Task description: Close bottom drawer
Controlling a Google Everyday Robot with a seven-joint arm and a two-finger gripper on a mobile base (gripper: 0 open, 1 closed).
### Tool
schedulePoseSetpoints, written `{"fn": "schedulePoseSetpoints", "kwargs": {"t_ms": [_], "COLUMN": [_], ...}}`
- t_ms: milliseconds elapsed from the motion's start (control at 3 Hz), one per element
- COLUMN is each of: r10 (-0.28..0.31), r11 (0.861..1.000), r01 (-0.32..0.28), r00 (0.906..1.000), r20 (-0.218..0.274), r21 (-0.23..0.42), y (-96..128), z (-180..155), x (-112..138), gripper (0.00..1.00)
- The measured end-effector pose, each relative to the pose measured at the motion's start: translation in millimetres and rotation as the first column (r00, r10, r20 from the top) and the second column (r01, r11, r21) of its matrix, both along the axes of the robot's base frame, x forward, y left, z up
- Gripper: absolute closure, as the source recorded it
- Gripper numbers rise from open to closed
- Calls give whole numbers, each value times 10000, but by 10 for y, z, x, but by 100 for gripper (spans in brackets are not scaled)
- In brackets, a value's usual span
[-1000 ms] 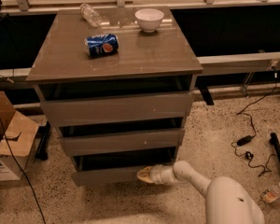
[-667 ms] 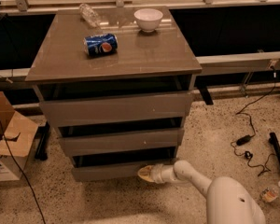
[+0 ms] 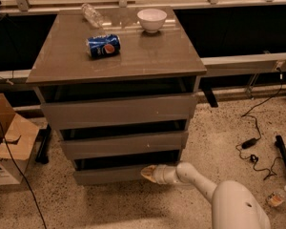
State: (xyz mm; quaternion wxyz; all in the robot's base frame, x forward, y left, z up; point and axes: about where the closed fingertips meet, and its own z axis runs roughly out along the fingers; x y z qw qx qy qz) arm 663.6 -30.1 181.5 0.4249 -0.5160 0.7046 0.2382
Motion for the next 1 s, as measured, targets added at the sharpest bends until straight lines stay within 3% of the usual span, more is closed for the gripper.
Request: {"fn": "schedulePoseSetpoints", "kwargs": {"t_ms": [333,667,1000], "r10": [0,1,1], "r11": [10000,10000,10000], "r01": [0,-1,-1], "r00": [10000,10000,10000], "r20": [0,0,0], "r21": [0,0,0], "y": [0,1,1], "z": [0,0,0], "x": [0,0,0], "gripper": [12,0,0]}}
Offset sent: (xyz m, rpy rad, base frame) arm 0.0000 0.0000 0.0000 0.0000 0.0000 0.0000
